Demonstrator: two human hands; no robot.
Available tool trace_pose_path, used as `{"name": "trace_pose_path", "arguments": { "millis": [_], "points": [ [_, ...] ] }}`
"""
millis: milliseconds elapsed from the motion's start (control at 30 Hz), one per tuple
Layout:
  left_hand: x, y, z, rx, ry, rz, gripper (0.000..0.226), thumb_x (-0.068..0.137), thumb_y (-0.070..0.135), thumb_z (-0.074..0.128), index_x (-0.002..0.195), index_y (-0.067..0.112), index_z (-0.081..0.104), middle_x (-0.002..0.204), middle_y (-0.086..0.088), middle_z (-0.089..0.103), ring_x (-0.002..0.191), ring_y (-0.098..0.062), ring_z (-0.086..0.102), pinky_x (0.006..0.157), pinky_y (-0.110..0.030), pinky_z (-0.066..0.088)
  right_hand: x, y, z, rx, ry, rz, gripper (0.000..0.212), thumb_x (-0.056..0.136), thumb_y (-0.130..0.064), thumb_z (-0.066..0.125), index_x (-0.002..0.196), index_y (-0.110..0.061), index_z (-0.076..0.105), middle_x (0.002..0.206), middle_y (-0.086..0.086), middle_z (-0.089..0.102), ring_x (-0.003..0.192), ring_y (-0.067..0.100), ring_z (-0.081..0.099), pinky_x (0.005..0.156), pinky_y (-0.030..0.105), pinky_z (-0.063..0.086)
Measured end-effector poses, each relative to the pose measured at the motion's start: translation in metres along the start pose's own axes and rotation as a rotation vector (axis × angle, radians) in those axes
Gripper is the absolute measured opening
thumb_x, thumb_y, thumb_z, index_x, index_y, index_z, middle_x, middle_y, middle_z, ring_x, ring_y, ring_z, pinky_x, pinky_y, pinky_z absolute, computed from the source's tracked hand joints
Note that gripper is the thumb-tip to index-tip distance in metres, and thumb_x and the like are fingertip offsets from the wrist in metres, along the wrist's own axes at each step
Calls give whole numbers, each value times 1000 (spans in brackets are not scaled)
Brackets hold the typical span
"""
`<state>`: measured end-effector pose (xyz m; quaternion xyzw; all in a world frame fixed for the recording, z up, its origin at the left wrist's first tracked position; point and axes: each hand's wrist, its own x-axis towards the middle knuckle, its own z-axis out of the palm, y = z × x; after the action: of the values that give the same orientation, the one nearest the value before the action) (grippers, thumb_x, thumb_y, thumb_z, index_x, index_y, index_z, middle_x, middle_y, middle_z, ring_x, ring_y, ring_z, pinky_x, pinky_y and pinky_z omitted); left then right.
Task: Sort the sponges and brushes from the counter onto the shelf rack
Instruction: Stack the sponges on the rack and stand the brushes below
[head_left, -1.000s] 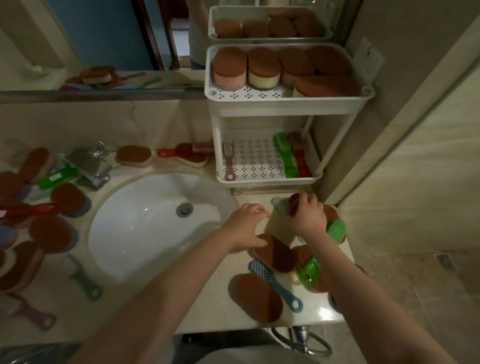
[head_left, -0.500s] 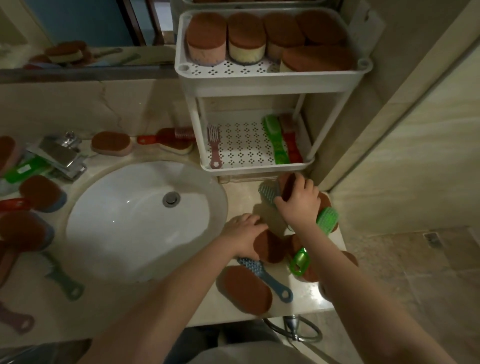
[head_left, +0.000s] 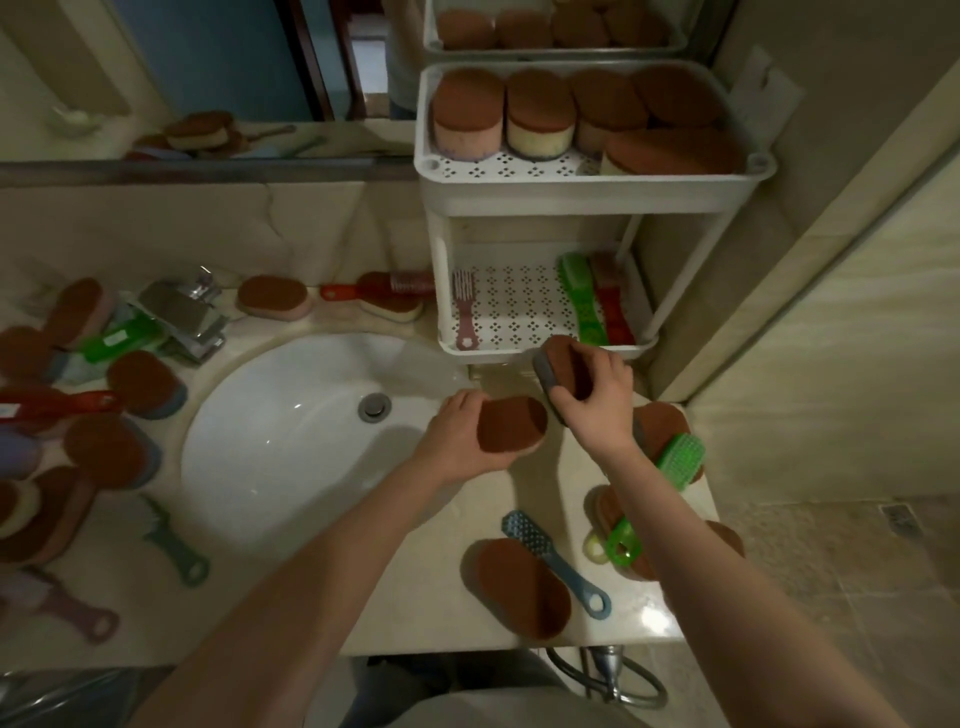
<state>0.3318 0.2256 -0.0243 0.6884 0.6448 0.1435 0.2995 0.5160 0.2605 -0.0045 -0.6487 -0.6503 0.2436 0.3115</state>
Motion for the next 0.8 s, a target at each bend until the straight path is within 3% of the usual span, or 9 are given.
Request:
{"name": "trace_pose_path", "arguments": {
  "millis": [100, 233, 367, 500, 600, 700, 800],
  "points": [
    [-9, -2, -19, -190, 140, -84, 71, 65, 52, 76, 118, 19, 44, 116, -2, 49, 104, -19, 51, 88, -33, 45, -3, -17, -1, 71, 61, -87, 63, 69, -44, 54, 125, -14, 53, 118, 9, 53, 109, 26, 46, 88, 27, 34],
    [-16, 6, -50, -359, 317, -69, 70, 66, 46, 77, 120, 17, 45, 113, -2, 51, 99, -17, 52, 76, -26, 40, -3, -47, -11, 167, 154, -217, 58, 73, -40, 55, 123, -12, 54, 115, 7, 54, 105, 19, 47, 86, 27, 36],
    [-19, 27, -79, -455, 468, 39, 73, 63, 55, 69, 120, 15, 47, 111, 2, 54, 98, -14, 55, 78, -25, 44, -2, -82, -28, 214, 288, -368, 53, 75, -36, 58, 120, -8, 55, 116, 8, 55, 106, 19, 49, 90, 32, 41],
    [-17, 47, -109, -504, 607, 166, 77, 61, 59, 59, 121, 12, 46, 108, 5, 51, 97, -10, 51, 75, -6, 37, 7, -115, -48, 225, 422, -481, 48, 79, -34, 62, 117, -4, 55, 112, 9, 56, 105, 21, 51, 91, 29, 40],
    [-13, 60, -136, -525, 667, 228, 73, 65, 57, 60, 125, 18, 40, 111, 7, 47, 99, -9, 50, 76, -12, 38, 24, -140, -66, 223, 481, -558, 44, 81, -29, 62, 118, -5, 55, 115, 10, 56, 107, 20, 50, 91, 27, 40],
    [-6, 69, -160, -534, 697, 261, 67, 69, 51, 65, 124, 22, 39, 111, 9, 46, 100, -8, 49, 77, -13, 39, 49, -162, -84, 170, 468, -588, 45, 79, -26, 58, 121, -10, 53, 122, 5, 54, 109, 11, 43, 91, 26, 38],
    [2, 74, -178, -530, 713, 276, 65, 72, 45, 67, 126, 22, 40, 113, 9, 47, 102, -8, 50, 79, -15, 42, 76, -178, -97, 93, 344, -564, 49, 74, -25, 54, 123, -17, 52, 123, 2, 55, 110, 15, 43, 92, 37, 42]
  ]
}}
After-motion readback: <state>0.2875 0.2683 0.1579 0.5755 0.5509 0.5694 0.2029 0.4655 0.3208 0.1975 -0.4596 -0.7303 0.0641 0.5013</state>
